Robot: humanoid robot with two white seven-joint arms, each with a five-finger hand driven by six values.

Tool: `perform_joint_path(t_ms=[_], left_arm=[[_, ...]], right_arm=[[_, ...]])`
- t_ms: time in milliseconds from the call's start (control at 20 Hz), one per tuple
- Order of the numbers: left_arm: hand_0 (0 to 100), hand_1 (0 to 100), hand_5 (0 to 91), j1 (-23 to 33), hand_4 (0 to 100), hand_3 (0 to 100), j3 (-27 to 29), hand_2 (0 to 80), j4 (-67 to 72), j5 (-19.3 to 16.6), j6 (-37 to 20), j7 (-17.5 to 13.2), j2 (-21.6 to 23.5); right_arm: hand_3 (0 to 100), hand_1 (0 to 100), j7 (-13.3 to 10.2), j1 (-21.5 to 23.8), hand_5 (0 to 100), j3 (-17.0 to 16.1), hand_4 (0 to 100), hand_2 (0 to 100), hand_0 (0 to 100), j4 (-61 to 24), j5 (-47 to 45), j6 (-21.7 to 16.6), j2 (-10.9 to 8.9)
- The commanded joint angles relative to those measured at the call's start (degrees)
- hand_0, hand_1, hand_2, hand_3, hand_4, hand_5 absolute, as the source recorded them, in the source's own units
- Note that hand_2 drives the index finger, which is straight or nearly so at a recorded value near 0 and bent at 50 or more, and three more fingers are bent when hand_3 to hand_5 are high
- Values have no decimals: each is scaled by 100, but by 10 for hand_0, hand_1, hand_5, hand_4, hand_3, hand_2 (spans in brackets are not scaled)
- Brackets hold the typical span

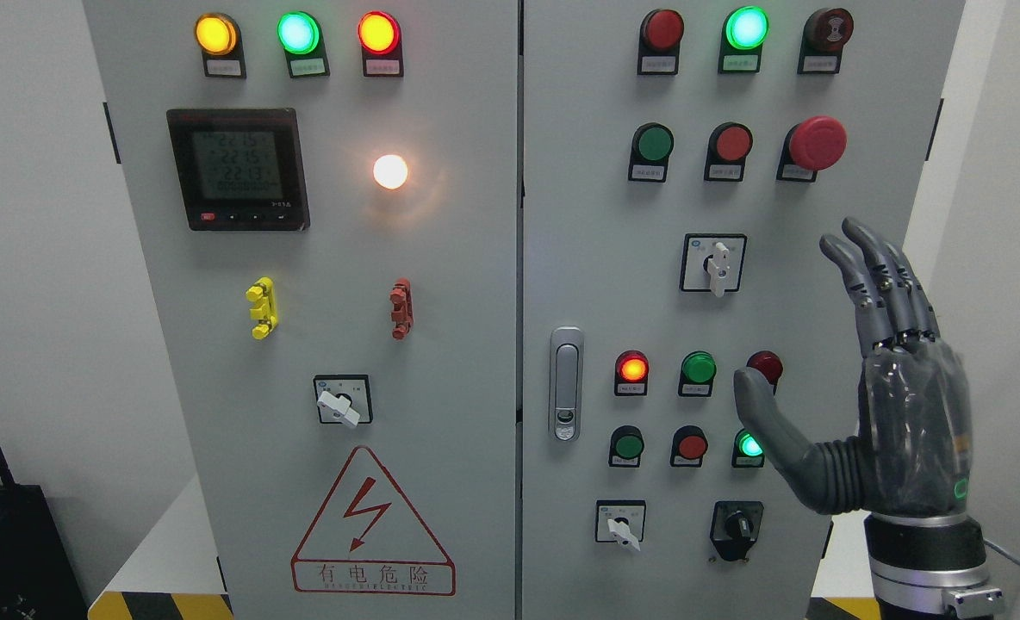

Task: Rotate and turn off gray switch
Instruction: 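Open the right hand and pull it back from the switch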

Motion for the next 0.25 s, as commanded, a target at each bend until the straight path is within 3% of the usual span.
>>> perform_joint_path(t_ms=[0, 200], left_arm=[[120, 389, 0, -3, 0, 0, 184, 0, 132, -44, 5, -24, 0], [120, 389, 0, -3, 0, 0, 185, 0, 132, -44, 5, -24, 0]], right_arm=[[123, 202, -10, 39, 0, -21, 5, 63, 215, -30, 0, 7, -18], [132, 223, -10, 47, 0, -21, 8, 69, 206, -30, 0, 7, -27]])
